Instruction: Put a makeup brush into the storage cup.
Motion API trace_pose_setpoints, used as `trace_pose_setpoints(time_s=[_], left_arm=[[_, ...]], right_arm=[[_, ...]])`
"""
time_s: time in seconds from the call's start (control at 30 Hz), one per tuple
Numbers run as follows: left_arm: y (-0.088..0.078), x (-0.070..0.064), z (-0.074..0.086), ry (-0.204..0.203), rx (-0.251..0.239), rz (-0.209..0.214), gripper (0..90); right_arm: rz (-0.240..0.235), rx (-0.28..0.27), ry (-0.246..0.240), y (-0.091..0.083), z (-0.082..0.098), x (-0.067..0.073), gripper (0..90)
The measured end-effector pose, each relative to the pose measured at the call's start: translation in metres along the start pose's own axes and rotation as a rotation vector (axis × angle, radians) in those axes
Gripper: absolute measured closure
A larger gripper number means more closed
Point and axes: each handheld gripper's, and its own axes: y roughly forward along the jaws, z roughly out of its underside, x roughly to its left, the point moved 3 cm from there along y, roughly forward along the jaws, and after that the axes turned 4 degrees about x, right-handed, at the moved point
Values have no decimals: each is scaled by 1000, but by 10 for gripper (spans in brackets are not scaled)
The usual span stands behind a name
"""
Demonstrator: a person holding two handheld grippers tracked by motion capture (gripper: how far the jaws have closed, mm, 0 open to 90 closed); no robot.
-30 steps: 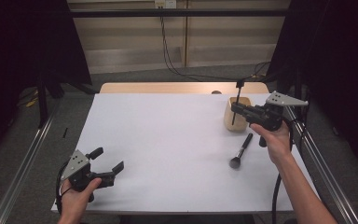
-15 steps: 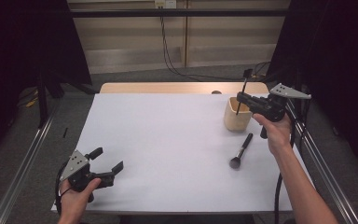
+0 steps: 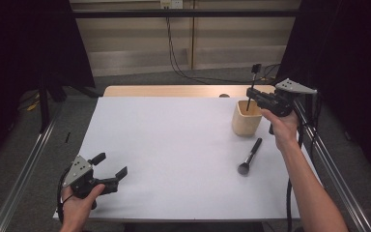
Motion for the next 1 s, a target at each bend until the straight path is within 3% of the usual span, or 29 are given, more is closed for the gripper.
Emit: trace_pose_setpoints(time_s=[0.2,0.6,1.0], left_arm=[[0,-1,0,9,2,5,52],[1,-2,0,4,8,9,52],[1,-2,1,11,12,9,53]], right_arm=[[27,10,-2,8,2,-4,858],[19,51,-1,13,16,-10,858],[33,65,33,16,33,-16,858]])
